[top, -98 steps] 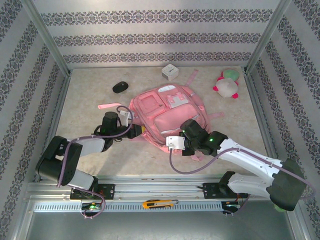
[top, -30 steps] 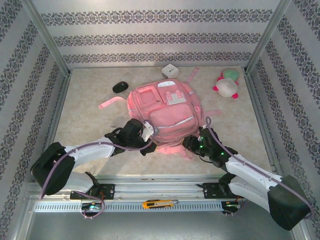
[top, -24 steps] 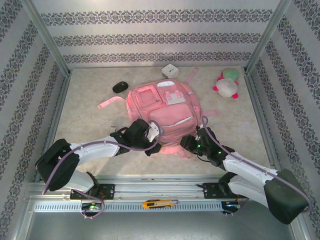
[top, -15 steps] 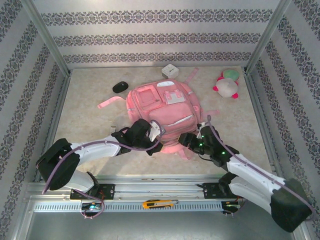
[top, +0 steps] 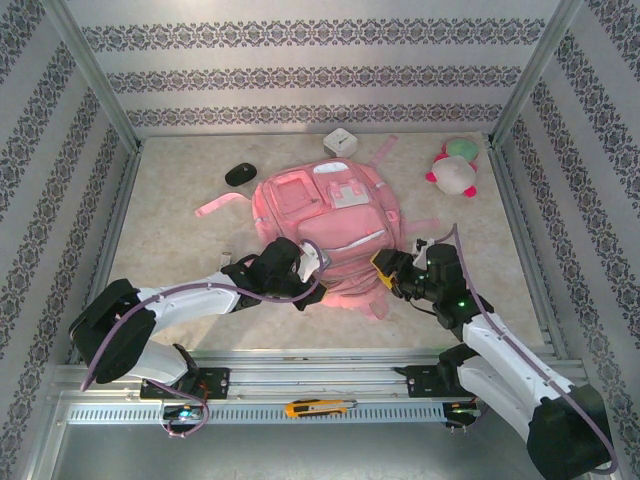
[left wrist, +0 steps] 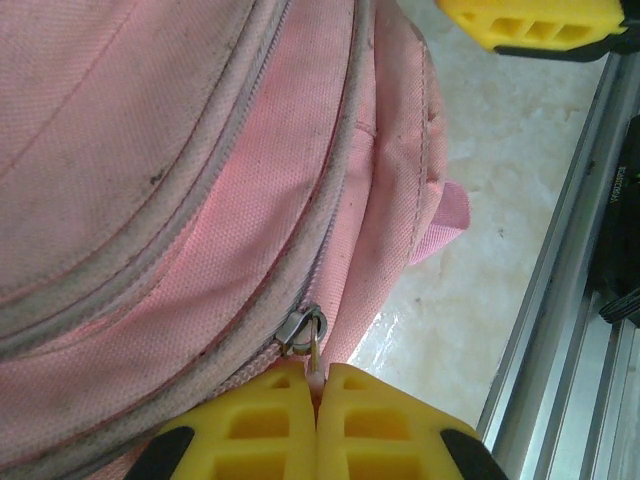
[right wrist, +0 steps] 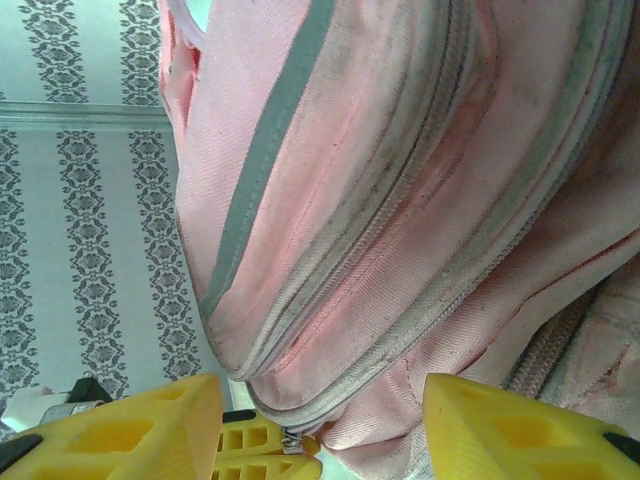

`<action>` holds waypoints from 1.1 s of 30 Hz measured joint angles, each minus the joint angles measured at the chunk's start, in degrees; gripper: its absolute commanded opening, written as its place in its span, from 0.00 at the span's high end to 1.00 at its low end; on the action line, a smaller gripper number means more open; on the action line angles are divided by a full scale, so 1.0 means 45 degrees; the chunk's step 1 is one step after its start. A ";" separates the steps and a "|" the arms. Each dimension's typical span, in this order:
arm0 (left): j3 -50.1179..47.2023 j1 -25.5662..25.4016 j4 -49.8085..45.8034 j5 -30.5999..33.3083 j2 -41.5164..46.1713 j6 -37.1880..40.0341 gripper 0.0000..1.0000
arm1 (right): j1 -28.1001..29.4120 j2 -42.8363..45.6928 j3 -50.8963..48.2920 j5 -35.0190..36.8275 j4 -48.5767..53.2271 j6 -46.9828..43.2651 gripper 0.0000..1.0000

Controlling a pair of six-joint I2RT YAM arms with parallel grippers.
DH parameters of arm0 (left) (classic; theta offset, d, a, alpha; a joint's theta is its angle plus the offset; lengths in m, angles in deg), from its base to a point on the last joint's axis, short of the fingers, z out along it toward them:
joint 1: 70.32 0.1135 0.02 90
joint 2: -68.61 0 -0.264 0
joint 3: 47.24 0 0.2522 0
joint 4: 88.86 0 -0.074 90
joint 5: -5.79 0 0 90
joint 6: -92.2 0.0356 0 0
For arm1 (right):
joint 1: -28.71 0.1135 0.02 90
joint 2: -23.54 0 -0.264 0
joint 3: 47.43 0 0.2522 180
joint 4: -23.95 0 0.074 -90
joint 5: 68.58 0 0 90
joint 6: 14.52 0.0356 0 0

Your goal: Pack the student bag

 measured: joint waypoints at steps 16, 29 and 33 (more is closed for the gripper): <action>0.0000 0.0000 0.0160 -0.0005 0.0287 0.0049 1.00 | -0.0335 -0.1603 -0.0267 0.0194 -0.2482 0.1389 0.56; 0.0015 0.0000 0.0160 -0.0005 0.0287 0.0053 1.00 | -0.0335 -0.1307 -0.0806 0.0704 -0.2803 0.1885 0.39; 0.0073 0.0000 0.0155 -0.0005 0.0311 0.0097 1.00 | -0.0335 -0.1297 -0.0957 0.0894 -0.2720 0.1904 0.38</action>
